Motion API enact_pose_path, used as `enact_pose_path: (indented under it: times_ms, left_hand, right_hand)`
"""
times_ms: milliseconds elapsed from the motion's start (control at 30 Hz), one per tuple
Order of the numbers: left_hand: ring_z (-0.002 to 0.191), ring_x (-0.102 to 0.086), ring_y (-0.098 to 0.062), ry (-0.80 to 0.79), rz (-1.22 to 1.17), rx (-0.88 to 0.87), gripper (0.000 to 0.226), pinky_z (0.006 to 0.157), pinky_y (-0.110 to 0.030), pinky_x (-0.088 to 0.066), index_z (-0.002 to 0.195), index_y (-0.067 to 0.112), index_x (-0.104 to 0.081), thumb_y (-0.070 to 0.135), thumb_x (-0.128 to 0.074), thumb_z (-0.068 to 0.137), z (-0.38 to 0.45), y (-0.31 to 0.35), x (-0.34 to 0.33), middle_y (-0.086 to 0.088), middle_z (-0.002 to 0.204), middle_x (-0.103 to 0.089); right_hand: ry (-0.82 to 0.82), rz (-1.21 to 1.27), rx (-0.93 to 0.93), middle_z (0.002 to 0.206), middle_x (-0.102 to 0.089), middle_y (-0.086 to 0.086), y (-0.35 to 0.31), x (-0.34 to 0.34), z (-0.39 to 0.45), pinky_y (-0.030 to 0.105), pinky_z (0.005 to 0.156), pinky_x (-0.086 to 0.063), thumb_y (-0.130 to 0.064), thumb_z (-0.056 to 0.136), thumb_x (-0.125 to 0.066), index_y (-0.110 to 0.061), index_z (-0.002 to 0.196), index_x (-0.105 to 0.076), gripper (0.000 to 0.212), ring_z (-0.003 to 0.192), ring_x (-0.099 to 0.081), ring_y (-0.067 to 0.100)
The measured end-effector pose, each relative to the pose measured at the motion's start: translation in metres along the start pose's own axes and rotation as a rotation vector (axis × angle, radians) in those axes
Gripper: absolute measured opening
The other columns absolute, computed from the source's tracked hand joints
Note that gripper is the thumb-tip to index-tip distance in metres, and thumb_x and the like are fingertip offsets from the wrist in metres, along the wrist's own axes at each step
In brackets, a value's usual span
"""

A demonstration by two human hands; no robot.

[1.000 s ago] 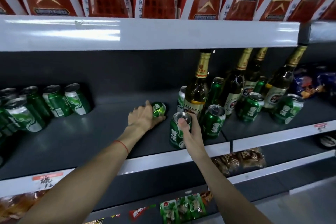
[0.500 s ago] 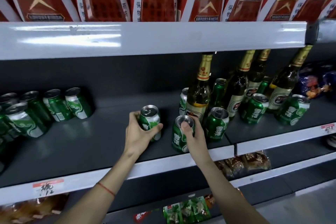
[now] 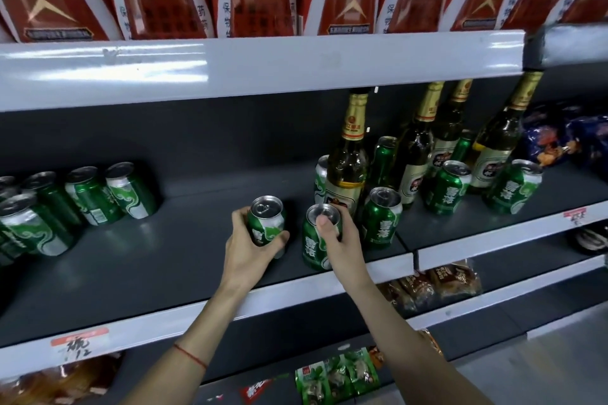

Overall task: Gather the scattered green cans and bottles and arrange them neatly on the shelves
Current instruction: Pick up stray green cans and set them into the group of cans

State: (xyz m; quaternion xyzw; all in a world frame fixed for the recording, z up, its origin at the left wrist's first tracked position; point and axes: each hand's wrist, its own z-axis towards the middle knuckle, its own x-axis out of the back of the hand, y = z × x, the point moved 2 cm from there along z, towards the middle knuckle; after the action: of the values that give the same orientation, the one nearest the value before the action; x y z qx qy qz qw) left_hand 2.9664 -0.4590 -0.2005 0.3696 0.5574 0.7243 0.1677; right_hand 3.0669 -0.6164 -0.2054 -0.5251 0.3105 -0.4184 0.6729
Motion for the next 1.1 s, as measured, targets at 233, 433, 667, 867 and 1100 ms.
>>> enact_pose_path:
  times_ms: [233,433,667,867,1100]
  left_hand:
    - [0.110,-0.064,-0.005,0.078,-0.089,-0.073,0.058,0.098,-0.026,-0.047,0.139,0.029,-0.054,0.027,-0.082,0.088,-0.016,0.003,0.011,0.012,0.120,-0.067]
    - [0.081,-0.065,0.015,0.211,-0.181,-0.223,0.030,0.083,0.000,-0.047,0.095,0.028,-0.064,-0.001,-0.072,0.093,-0.039,0.022,0.010,0.021,0.090,-0.075]
    - [0.082,-0.067,0.008,0.026,-0.203,-0.341,0.021,0.079,-0.006,-0.052,0.090,0.020,-0.071,0.000,-0.068,0.095,-0.056,0.056,-0.015,0.021,0.088,-0.075]
    - [0.086,-0.069,0.001,-0.042,-0.199,-0.402,0.017,0.079,-0.010,-0.052,0.092,0.015,-0.072,0.000,-0.068,0.096,-0.054,0.093,-0.048,0.010,0.092,-0.076]
    - [0.084,-0.069,-0.001,0.095,-0.154,-0.401,0.022,0.076,-0.010,-0.049,0.091,0.018,-0.072,-0.003,-0.066,0.096,-0.065,0.093,-0.056,0.016,0.089,-0.075]
  right_hand:
    - [-0.017,-0.123,0.023,0.128,-0.067,-0.008,-0.006,0.030,-0.010,0.024,0.106,-0.049,-0.046,0.096,-0.066,-0.019,0.138,-0.055,0.051,0.123,-0.062,0.004]
    - [0.133,-0.230,0.014,0.097,-0.075,0.009,-0.019,0.111,-0.027,0.046,0.080,-0.058,-0.028,0.102,-0.061,-0.017,0.112,-0.068,0.016,0.091,-0.072,0.026]
    - [0.211,-0.267,0.007,0.087,-0.075,-0.002,-0.029,0.166,-0.029,0.030,0.071,-0.057,-0.011,0.102,-0.055,-0.024,0.103,-0.068,0.018,0.077,-0.071,0.016]
    - [0.182,-0.197,0.015,0.086,-0.075,-0.005,-0.033,0.174,-0.022,0.038,0.075,-0.057,-0.030,0.096,-0.060,-0.029,0.100,-0.068,0.009,0.078,-0.069,0.014]
    - [-0.028,-0.165,0.104,0.101,-0.073,0.004,-0.039,0.126,-0.011,0.022,0.084,-0.054,-0.011,0.098,-0.066,-0.011,0.111,-0.069,0.012,0.094,-0.069,0.013]
